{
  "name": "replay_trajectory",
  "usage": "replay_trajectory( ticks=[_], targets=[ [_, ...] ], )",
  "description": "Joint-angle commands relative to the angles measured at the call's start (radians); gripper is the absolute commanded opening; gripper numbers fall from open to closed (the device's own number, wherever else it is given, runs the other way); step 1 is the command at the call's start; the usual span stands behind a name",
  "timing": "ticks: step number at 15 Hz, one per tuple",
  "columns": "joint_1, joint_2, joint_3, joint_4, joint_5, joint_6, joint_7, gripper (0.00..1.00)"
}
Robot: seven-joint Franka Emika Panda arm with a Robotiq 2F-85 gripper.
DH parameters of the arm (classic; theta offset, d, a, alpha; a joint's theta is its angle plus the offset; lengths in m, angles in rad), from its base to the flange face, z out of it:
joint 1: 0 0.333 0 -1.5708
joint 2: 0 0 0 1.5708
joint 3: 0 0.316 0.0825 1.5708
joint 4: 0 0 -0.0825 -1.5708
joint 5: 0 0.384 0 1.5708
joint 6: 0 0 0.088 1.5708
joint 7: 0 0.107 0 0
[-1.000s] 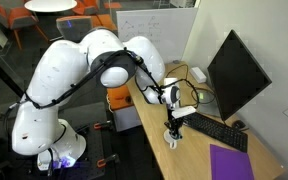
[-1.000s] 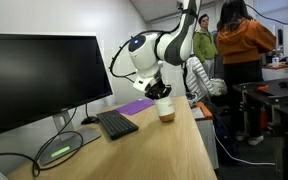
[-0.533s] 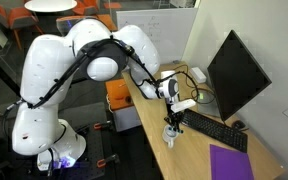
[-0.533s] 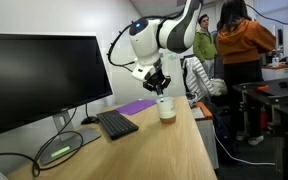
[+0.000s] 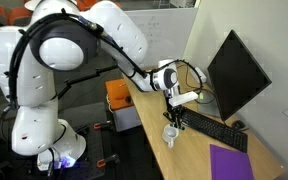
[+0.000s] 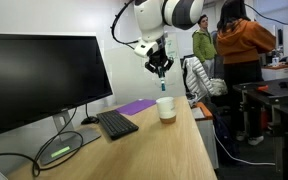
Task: Put the marker on the desk
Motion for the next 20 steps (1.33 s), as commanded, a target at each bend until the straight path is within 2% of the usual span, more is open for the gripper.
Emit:
replay_trajectory(
  ticks=[1, 4, 8, 10, 12, 14, 20],
  targets=[
    [-0.028, -0.071, 0.032, -0.069, 0.079, 0.027, -0.018, 0.05],
    [-0.035, -0.084, 0.067, -0.097, 0.227, 0.112, -0.091, 0.05],
    [-0.022, -0.001, 0.13, -0.071, 0.454, 0.203, -0.241, 0.05],
    [-0.011, 0.053, 0.157, -0.05, 0.523, 0.216, -0.252, 0.05],
    [-0.003, 0.108, 0.176, -0.035, 0.559, 0.258, -0.234, 0.05],
    [0.02, 0.164, 0.172, -0.012, 0.546, 0.319, -0.18, 0.05],
    [0.013, 0.341, 0.219, 0.134, 0.596, 0.28, -0.235, 0.05]
  ],
)
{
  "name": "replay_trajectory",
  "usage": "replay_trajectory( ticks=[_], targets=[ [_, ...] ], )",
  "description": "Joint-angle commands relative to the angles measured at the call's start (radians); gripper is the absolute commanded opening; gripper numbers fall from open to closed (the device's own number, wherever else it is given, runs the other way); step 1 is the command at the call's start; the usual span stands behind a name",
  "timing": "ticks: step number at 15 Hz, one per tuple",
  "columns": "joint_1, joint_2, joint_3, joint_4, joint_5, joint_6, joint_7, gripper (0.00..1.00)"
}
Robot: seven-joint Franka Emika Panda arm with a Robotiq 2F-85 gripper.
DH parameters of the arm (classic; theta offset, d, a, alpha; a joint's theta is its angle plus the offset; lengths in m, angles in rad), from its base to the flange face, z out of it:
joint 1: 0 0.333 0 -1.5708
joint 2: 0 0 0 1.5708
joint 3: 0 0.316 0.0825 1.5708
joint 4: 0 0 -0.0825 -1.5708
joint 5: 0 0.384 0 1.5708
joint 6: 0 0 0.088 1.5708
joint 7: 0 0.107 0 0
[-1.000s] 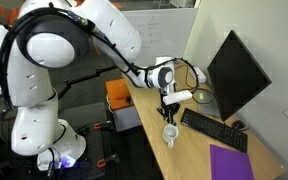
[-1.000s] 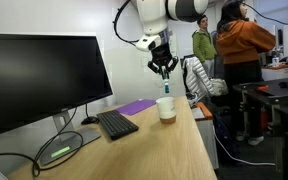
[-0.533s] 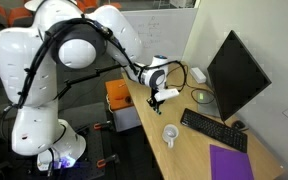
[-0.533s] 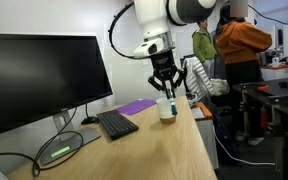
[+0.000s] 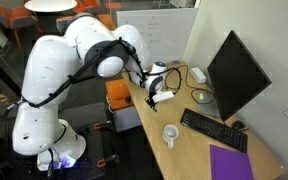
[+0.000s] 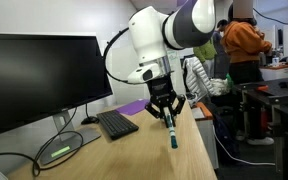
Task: Put the marker on the desk
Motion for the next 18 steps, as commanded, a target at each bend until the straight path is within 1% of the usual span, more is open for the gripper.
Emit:
replay_trajectory(
  ticks=[1, 2, 3, 4, 6, 7, 8, 9, 10, 12, 13, 17, 18],
  targets=[
    [-0.012, 0.084, 0.023, 0.09, 0.032, -0.038, -0.034, 0.05],
    [-0.013, 0.107, 0.026, 0.112, 0.03, -0.054, -0.047, 0.44],
    [-0.007, 0.124, 0.018, 0.124, 0.011, -0.031, -0.046, 0.47],
    [0.003, 0.137, 0.006, 0.139, -0.002, -0.031, -0.045, 0.52],
    [0.023, 0.139, -0.017, 0.149, -0.04, -0.02, -0.026, 0.67],
    [0.027, 0.129, -0.019, 0.149, -0.053, -0.045, -0.032, 0.74],
    [0.044, 0.106, -0.033, 0.144, -0.059, -0.097, 0.001, 0.83],
    [0.041, 0.085, -0.026, 0.132, -0.056, -0.14, -0.004, 0.89],
    [0.038, 0.056, -0.021, 0.113, -0.057, -0.17, -0.012, 0.98],
    [0.032, -0.002, -0.006, 0.089, -0.033, -0.261, -0.017, 1.0],
    [0.028, -0.033, -0.003, 0.072, -0.033, -0.269, -0.015, 1.0],
    [0.023, -0.152, -0.011, 0.015, -0.045, -0.236, 0.0, 1.0],
    [0.028, -0.164, -0.015, 0.018, -0.051, -0.268, -0.009, 1.0]
  ],
)
